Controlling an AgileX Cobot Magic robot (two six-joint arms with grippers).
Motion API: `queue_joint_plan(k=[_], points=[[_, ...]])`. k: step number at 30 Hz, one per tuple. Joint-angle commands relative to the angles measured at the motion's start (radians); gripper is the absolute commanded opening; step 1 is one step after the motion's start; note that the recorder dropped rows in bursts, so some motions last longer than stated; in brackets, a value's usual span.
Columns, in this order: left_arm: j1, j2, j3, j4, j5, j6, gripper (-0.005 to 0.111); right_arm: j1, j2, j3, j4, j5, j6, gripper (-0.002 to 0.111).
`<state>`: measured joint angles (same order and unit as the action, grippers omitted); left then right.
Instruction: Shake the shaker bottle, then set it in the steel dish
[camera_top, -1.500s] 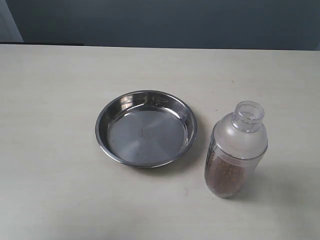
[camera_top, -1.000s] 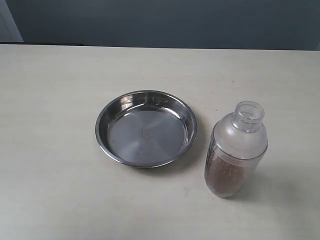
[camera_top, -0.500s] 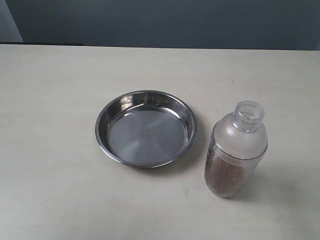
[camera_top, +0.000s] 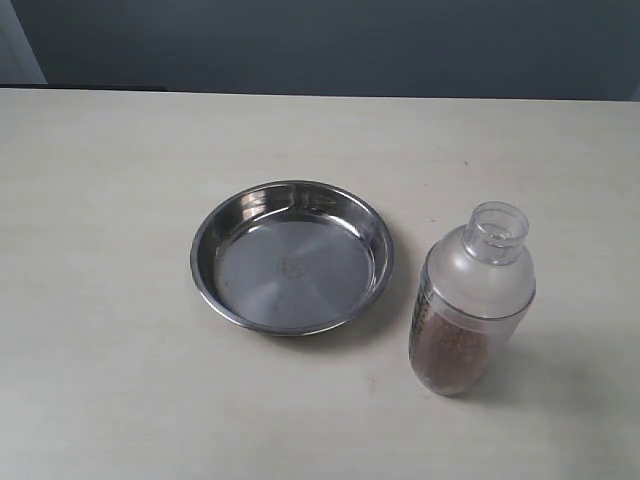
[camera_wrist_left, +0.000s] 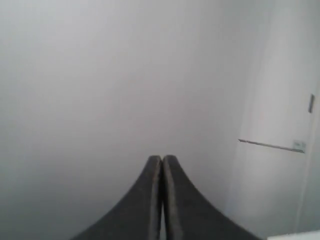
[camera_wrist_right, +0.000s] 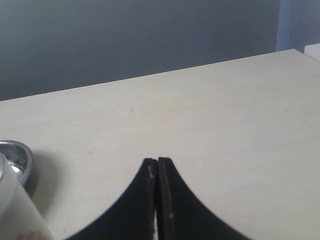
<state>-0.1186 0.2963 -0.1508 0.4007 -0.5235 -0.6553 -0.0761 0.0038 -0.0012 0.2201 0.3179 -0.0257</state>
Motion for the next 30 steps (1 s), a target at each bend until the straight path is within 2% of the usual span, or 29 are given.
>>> queue_joint_plan(k=[1, 3, 5, 8, 10, 12, 13, 17, 21, 25, 28, 30], points=[[-0.007, 0.28, -0.06, 0.236, -0.235, -0.086, 0.0, -0.004, -0.004, 0.001, -0.001, -0.01, 0.0, -0.001], [-0.007, 0.401, -0.094, 0.289, -0.321, -0.07, 0.003, -0.004, -0.004, 0.001, -0.001, -0.01, 0.0, -0.001], [-0.007, 0.496, -0.123, 0.336, -0.365, -0.07, 0.015, -0.004, -0.004, 0.001, -0.001, -0.01, 0.0, -0.001], [-0.007, 0.622, -0.143, 0.398, -0.427, -0.074, 0.046, -0.004, -0.004, 0.001, -0.001, -0.01, 0.0, -0.001], [-0.007, 0.689, -0.147, 0.421, -0.455, -0.074, 0.075, -0.004, -0.004, 0.001, -0.001, -0.01, 0.0, -0.001], [-0.007, 0.738, -0.152, 0.47, -0.455, -0.089, 0.091, -0.004, -0.004, 0.001, -0.001, -0.01, 0.0, -0.001], [-0.007, 0.763, -0.152, 0.499, -0.46, -0.097, 0.095, -0.004, -0.004, 0.001, -0.001, -0.01, 0.0, -0.001], [-0.007, 0.833, -0.152, 0.549, -0.505, -0.082, 0.106, -0.004, -0.004, 0.001, -0.001, -0.01, 0.0, -0.001], [-0.007, 0.849, -0.158, 0.541, -0.505, -0.037, 0.105, -0.004, -0.004, 0.001, -0.001, -0.01, 0.0, -0.001], [-0.007, 0.857, -0.16, 0.631, -0.576, 0.001, 0.105, -0.004, -0.004, 0.001, -0.001, -0.01, 0.0, -0.001], [-0.035, 0.888, -0.169, 0.665, -0.605, -0.049, 0.105, -0.004, -0.004, 0.001, -0.001, -0.01, 0.0, -0.001], [-0.059, 0.915, -0.171, 0.619, -0.603, -0.021, 0.105, -0.004, -0.004, 0.001, -0.001, -0.01, 0.0, -0.001]])
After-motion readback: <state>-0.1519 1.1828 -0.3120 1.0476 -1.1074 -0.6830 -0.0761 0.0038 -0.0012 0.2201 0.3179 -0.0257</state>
